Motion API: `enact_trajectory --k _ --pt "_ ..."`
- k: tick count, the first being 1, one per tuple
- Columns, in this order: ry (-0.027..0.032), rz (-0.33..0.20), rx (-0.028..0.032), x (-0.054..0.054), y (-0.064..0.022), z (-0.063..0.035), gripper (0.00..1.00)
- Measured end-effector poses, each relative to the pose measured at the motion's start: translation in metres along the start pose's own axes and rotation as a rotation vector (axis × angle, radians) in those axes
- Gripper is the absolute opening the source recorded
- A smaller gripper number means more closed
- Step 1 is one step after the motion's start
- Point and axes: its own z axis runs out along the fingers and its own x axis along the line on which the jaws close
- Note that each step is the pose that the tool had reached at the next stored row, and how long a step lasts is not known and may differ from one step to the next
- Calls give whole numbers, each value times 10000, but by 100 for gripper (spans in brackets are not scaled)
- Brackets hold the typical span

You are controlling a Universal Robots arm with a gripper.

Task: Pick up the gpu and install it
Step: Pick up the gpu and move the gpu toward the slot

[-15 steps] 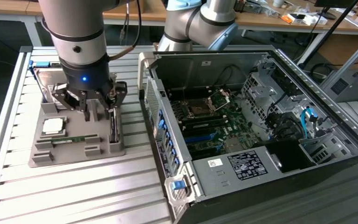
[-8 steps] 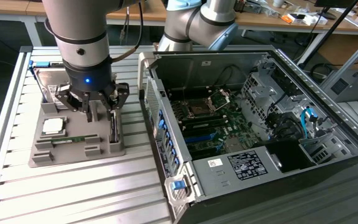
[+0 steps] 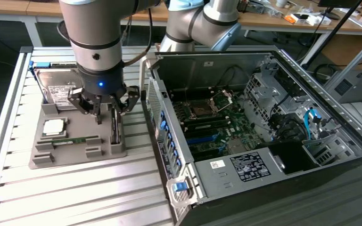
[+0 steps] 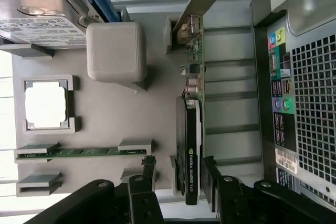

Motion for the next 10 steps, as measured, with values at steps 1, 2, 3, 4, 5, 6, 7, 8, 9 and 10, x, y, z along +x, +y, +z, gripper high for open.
enact_trajectory --k 1,2,3,4,5,6,7,8,9,10 --pt "1 0 0 -54 6 18 48" --pt "1 -4 0 -99 36 35 48" --pt "1 -14 0 -129 69 48 48" --pt "3 -33 -1 -172 114 63 48" --pt "3 -38 -1 -186 132 69 48" --pt "3 -53 -1 -189 168 78 48" --pt "4 -59 -1 -187 198 84 48" --pt "4 -62 -1 -186 216 89 48" --pt "4 -65 -2 -185 229 92 48" --pt "4 -70 -2 -183 245 97 48"
